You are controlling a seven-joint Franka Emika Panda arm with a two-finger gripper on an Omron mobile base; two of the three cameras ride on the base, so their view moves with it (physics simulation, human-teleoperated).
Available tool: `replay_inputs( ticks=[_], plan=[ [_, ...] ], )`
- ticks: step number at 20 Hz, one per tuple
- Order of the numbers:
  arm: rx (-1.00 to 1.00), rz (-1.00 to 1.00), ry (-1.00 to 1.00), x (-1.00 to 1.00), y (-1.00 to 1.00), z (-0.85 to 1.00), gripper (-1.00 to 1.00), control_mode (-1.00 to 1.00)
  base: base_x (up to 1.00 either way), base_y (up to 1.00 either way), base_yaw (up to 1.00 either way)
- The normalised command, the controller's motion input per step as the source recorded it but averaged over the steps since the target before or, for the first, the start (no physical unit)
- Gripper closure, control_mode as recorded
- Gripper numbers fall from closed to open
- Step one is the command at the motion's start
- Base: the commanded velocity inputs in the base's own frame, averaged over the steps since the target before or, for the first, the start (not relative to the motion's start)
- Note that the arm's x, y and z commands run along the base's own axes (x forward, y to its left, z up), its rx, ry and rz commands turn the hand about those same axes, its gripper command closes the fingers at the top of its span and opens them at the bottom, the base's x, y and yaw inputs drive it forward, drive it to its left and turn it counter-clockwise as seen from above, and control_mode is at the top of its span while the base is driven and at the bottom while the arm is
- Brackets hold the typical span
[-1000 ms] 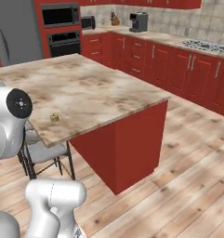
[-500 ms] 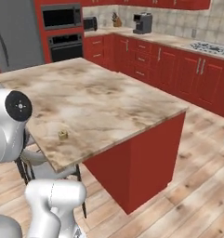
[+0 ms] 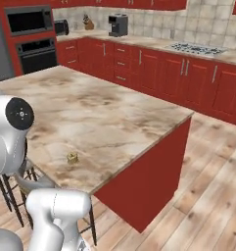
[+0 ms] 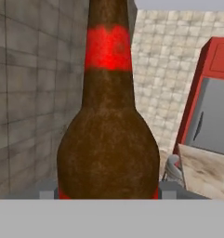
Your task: Get the candle and the beer from the cabinet and move them to the dining counter.
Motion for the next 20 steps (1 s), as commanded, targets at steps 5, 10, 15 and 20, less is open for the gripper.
replay_inputs(
  ticks=[5,10,15,20],
  plan=[
    [0.00,0.00,0.00,0.00,0.00,0.00,1.00,1.00,0.22,0.73,-0.52],
    [0.00,0.00,0.00,0.00,0.00,0.00,1.00,1.00,0.17,0.68,-0.54],
    [0.00,0.00,0.00,0.00,0.00,0.00,1.00,1.00,0.14,0.67,-0.54],
    [0.00,0.00,0.00,0.00,0.00,0.00,1.00,1.00,0.16,0.65,-0.55]
  ],
)
